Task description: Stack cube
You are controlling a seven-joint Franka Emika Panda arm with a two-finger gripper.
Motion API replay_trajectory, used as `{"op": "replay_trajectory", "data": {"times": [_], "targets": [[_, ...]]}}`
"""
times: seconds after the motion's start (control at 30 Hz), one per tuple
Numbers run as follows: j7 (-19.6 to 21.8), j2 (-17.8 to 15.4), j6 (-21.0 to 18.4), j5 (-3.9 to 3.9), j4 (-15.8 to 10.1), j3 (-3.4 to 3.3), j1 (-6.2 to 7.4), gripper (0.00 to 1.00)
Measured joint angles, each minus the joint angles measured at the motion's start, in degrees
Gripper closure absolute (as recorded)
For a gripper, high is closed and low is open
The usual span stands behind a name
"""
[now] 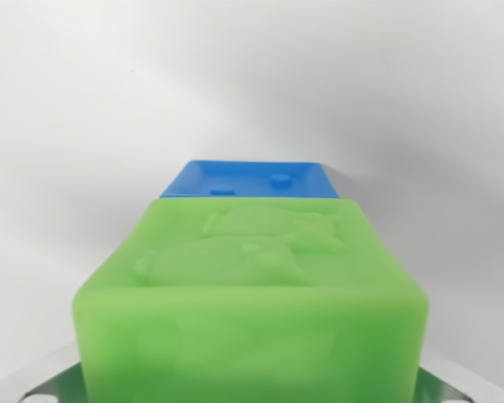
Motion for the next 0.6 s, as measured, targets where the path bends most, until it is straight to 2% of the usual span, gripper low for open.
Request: {"op": "replay_trajectory", "data": {"times": [0.4,0.43,0.6], "targets": [[0.0,1.0,0.9,-0.04,0.2,-0.34,0.28,1.00],[0.0,1.0,0.9,-0.04,0.2,-0.36,0.30,0.00],[0.0,1.0,0.9,-0.04,0.2,-0.39,0.35,0.00]]}}
